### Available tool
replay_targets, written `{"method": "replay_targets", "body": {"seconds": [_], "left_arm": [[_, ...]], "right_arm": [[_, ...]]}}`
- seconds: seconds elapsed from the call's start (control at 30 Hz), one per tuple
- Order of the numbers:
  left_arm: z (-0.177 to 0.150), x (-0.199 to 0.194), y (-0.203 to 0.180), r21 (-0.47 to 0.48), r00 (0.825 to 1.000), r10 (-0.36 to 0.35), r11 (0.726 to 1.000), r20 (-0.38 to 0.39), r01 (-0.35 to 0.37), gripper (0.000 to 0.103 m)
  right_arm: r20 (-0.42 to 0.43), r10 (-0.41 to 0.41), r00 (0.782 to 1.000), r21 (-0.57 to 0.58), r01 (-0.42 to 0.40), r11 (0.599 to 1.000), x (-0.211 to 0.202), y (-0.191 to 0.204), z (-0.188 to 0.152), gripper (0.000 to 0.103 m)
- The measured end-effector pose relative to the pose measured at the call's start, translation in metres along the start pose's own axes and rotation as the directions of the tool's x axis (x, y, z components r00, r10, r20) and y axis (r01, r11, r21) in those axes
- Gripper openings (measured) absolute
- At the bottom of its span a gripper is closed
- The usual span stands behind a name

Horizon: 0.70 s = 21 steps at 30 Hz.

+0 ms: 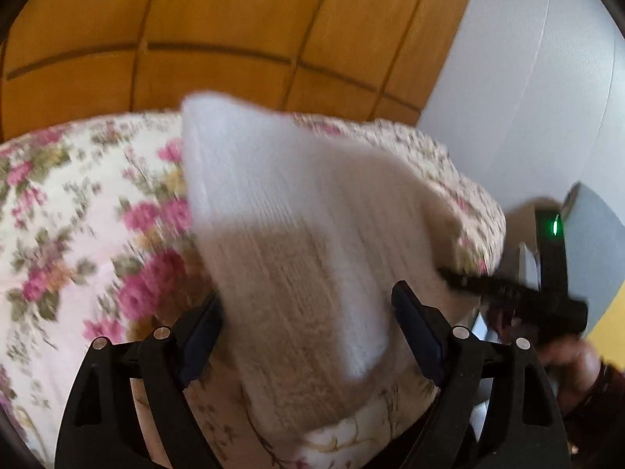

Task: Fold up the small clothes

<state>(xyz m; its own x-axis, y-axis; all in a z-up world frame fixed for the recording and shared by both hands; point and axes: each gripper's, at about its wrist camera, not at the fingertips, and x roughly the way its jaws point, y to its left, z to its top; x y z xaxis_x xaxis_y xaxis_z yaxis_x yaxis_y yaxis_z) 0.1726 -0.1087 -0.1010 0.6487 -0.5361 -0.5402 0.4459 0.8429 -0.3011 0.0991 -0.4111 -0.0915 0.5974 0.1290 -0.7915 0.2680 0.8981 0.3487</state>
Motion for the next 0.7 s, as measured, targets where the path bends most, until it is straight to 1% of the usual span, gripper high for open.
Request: {"method": "replay_targets", "body": {"seconds": [0.07, 0.1, 0.13, 0.17, 0.27, 0.3, 0.33, 0.37, 0.4, 0.43, 0.47, 0.5, 0.53, 0.57, 0.6, 0.63, 0.67, 0.7], "left_arm": [[0.011, -0.008, 0.003, -0.014, 0.998, 0.03, 0.999, 0.062, -0.029, 0.083], [0.018, -0.014, 0.006, -0.024, 0.993, 0.049, 0.999, 0.109, -0.046, 0.083], [0.026, -0.015, 0.007, -0.026, 0.989, 0.064, 0.998, 0.134, -0.062, 0.083], [0.031, -0.013, 0.008, -0.021, 0.988, 0.08, 0.997, 0.136, -0.078, 0.083], [0.043, 0.012, 0.006, 0.04, 0.981, 0.176, 0.983, 0.079, -0.18, 0.083], [0.042, 0.022, 0.005, 0.067, 0.98, 0.195, 0.978, 0.048, -0.198, 0.083], [0.039, 0.039, 0.005, 0.109, 0.978, 0.208, 0.973, -0.019, -0.205, 0.083], [0.035, 0.045, 0.006, 0.108, 0.979, 0.201, 0.975, -0.042, -0.195, 0.083], [0.032, 0.045, 0.01, 0.084, 0.982, 0.188, 0.979, -0.033, -0.185, 0.084], [0.03, 0.043, 0.012, 0.063, 0.984, 0.178, 0.982, -0.03, -0.176, 0.084], [0.028, 0.042, 0.015, 0.046, 0.985, 0.169, 0.985, -0.034, -0.167, 0.084], [0.026, 0.041, 0.016, 0.038, 0.986, 0.162, 0.986, -0.035, -0.161, 0.084], [0.025, 0.041, 0.018, 0.036, 0.987, 0.16, 0.987, -0.034, -0.159, 0.084], [0.024, 0.041, 0.019, 0.038, 0.987, 0.16, 0.987, -0.032, -0.159, 0.084], [0.023, 0.042, 0.018, 0.042, 0.986, 0.161, 0.986, -0.029, -0.16, 0.084], [0.023, 0.042, 0.017, 0.047, 0.986, 0.165, 0.985, -0.027, -0.163, 0.084], [0.022, 0.041, 0.016, 0.051, 0.985, 0.169, 0.985, -0.024, -0.168, 0.084], [0.023, 0.042, 0.016, 0.053, 0.985, 0.171, 0.984, -0.024, -0.169, 0.084]], "right_arm": [[0.024, 0.006, 1.0, 0.01, -0.006, 1.0, -0.001, 0.0, -0.004, 0.101], [0.036, 0.004, 0.999, 0.007, -0.004, 1.0, -0.001, 0.002, -0.006, 0.101], [0.044, 0.001, 0.999, 0.0, -0.001, 1.0, -0.002, 0.004, -0.008, 0.101], [0.05, -0.002, 0.999, -0.006, 0.002, 1.0, -0.002, 0.005, -0.009, 0.101], [0.046, -0.002, 0.999, -0.01, 0.003, 1.0, -0.002, 0.006, -0.006, 0.101], [0.041, -0.002, 0.999, -0.01, 0.002, 1.0, -0.001, 0.006, -0.005, 0.101], [0.033, 0.0, 0.999, -0.01, 0.001, 1.0, -0.002, 0.006, -0.003, 0.101], [0.024, 0.003, 1.0, -0.009, -0.003, 1.0, -0.003, 0.005, -0.001, 0.101], [0.021, 0.005, 1.0, -0.007, -0.004, 1.0, -0.008, 0.007, 0.002, 0.101], [0.039, 0.007, 0.999, -0.008, -0.007, 1.0, -0.015, 0.009, 0.007, 0.101], [0.104, 0.018, 0.994, -0.017, -0.017, 1.0, -0.029, 0.013, 0.013, 0.101], [0.171, 0.026, 0.985, -0.027, -0.022, 0.999, -0.043, 0.018, 0.017, 0.101], [0.217, 0.033, 0.976, -0.038, -0.026, 0.999, -0.051, 0.022, 0.022, 0.101], [0.274, 0.05, 0.961, -0.067, -0.033, 0.997, -0.063, 0.03, 0.028, 0.101], [0.294, 0.059, 0.954, -0.09, -0.034, 0.995, -0.067, 0.037, 0.032, 0.101], [0.3, 0.058, 0.952, -0.117, -0.024, 0.993, -0.067, 0.046, 0.038, 0.101], [0.29, 0.05, 0.956, -0.139, -0.01, 0.99, -0.063, 0.054, 0.044, 0.101], [0.261, 0.036, 0.965, -0.156, 0.006, 0.988, -0.054, 0.063, 0.05, 0.101]]}}
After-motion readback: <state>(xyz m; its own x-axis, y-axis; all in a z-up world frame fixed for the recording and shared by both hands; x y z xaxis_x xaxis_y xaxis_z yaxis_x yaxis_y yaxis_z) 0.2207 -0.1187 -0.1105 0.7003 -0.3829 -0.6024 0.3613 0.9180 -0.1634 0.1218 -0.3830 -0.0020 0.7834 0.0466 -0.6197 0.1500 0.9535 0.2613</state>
